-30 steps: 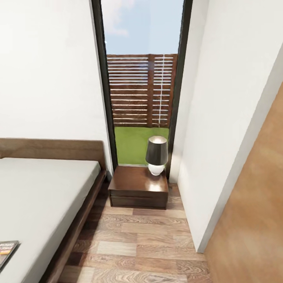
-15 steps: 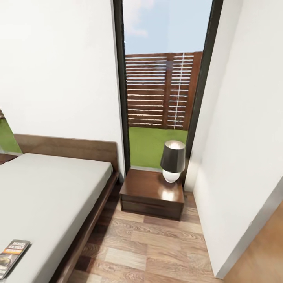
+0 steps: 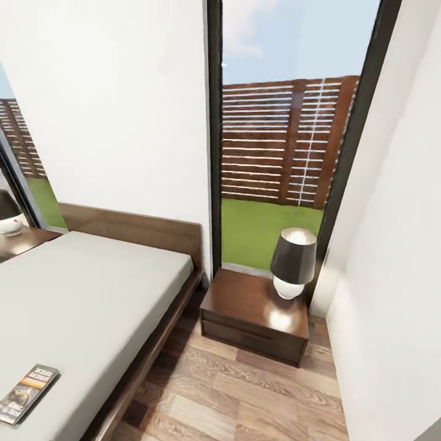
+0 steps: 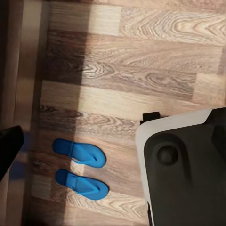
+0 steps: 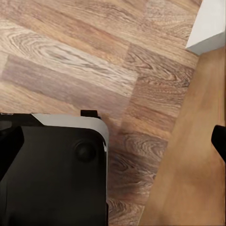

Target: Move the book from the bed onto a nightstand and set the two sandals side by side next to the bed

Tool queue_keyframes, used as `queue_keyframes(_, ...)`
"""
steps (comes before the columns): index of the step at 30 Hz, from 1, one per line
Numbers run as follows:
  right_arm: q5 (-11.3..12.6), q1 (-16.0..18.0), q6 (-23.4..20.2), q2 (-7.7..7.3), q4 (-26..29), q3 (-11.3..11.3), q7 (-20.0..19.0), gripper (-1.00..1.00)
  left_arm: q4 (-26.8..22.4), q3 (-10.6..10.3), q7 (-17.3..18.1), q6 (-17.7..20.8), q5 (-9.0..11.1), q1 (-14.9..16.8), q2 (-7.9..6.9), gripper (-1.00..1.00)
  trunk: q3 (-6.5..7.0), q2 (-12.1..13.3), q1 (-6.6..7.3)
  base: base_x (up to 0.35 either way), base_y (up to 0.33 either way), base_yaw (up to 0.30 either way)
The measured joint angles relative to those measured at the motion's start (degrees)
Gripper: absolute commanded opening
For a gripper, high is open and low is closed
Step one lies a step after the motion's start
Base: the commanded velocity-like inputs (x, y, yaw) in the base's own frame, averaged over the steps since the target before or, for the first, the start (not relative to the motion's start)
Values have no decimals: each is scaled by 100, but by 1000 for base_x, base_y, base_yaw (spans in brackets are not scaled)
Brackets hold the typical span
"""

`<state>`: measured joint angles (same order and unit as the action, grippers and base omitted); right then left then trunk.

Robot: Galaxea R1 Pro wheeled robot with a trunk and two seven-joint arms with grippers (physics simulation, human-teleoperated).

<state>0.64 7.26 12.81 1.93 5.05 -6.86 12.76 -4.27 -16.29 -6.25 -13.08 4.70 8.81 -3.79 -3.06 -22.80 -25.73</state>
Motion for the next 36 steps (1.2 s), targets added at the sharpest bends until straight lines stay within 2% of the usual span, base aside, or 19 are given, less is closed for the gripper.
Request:
queue_keyframes(15,-1,0,-5,6,0,0,-1,100,0,0,-1,-1,0,-1,1,100,0,0,-1,168,-171,284)
queue_keyframes(36,-1,0,-6,9,-7,-7,-2,100,-8,-1,-1,-1,0,0,9,100,0,1,-2,19,-20,287)
